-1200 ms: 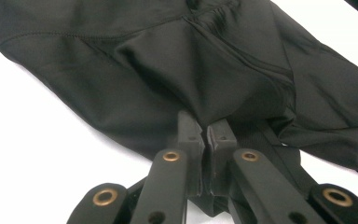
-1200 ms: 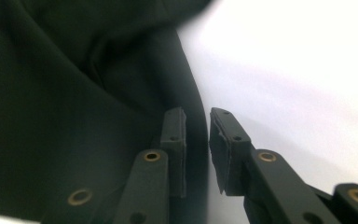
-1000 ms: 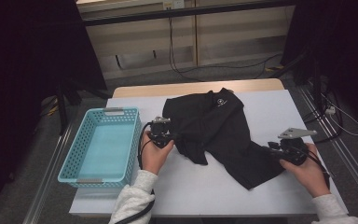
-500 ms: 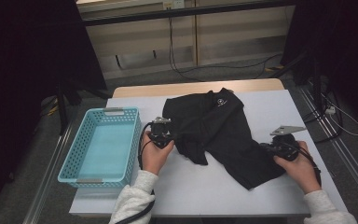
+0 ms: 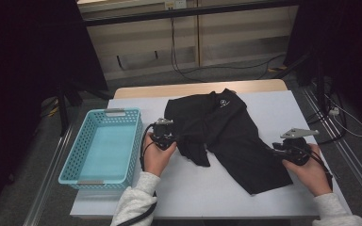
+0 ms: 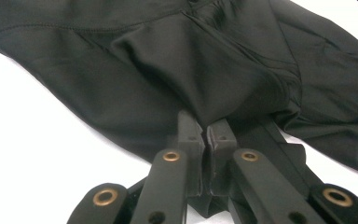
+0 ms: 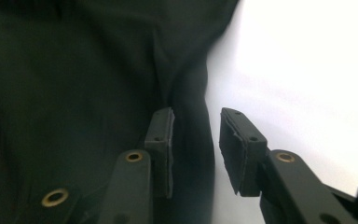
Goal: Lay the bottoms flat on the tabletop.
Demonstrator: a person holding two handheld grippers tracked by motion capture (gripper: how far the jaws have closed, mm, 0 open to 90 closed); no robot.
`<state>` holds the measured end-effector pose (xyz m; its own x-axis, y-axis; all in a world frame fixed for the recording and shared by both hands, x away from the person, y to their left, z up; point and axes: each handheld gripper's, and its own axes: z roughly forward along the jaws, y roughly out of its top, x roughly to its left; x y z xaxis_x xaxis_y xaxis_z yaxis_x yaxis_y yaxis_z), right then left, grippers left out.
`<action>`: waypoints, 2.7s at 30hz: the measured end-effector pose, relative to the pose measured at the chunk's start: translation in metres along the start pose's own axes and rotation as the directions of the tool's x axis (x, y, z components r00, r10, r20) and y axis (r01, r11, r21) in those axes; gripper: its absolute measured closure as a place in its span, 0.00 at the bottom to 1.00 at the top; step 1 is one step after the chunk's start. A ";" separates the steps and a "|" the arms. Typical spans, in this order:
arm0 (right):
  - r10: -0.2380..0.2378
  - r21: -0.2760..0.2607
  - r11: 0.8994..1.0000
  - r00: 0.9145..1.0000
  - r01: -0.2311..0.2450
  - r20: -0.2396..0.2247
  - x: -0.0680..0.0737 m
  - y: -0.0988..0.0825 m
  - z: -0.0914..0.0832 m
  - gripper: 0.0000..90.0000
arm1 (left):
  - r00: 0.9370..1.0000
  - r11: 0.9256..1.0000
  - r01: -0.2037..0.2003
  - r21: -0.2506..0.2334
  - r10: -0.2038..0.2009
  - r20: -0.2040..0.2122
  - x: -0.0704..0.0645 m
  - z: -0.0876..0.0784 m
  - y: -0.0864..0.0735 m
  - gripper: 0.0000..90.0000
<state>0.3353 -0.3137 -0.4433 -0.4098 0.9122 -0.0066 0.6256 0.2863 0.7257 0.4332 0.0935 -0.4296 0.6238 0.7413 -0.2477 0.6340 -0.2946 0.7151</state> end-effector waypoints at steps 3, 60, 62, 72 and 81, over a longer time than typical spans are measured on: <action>-0.003 -0.019 1.000 1.000 0.003 0.022 0.001 0.008 0.009 0.71 | 1.000 1.000 -0.003 0.000 0.003 0.001 -0.001 0.000 0.000 0.97; -0.050 -0.046 0.998 0.998 0.051 0.032 0.007 0.016 0.014 0.74 | 1.000 1.000 -0.017 0.000 0.017 0.008 -0.007 0.001 -0.001 0.97; -0.037 -0.110 0.993 0.997 0.045 0.072 0.002 0.018 0.008 0.75 | 1.000 1.000 -0.012 0.000 0.012 0.013 -0.006 0.001 -0.001 0.97; -0.018 0.003 1.000 0.999 0.018 0.048 -0.002 0.012 0.033 0.69 | 1.000 1.000 -0.014 0.008 0.014 0.010 -0.006 0.002 -0.003 0.97; 0.053 -0.087 0.995 0.998 -0.051 0.030 -0.015 0.016 0.027 0.99 | 1.000 1.000 -0.010 -0.018 0.010 0.001 -0.005 0.001 -0.002 0.97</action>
<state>0.3690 -0.3151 -0.4501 -0.3560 0.9344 0.0118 0.5851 0.2131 0.7824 0.4298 0.0898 -0.4303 0.6308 0.7376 -0.2409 0.6193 -0.2914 0.7291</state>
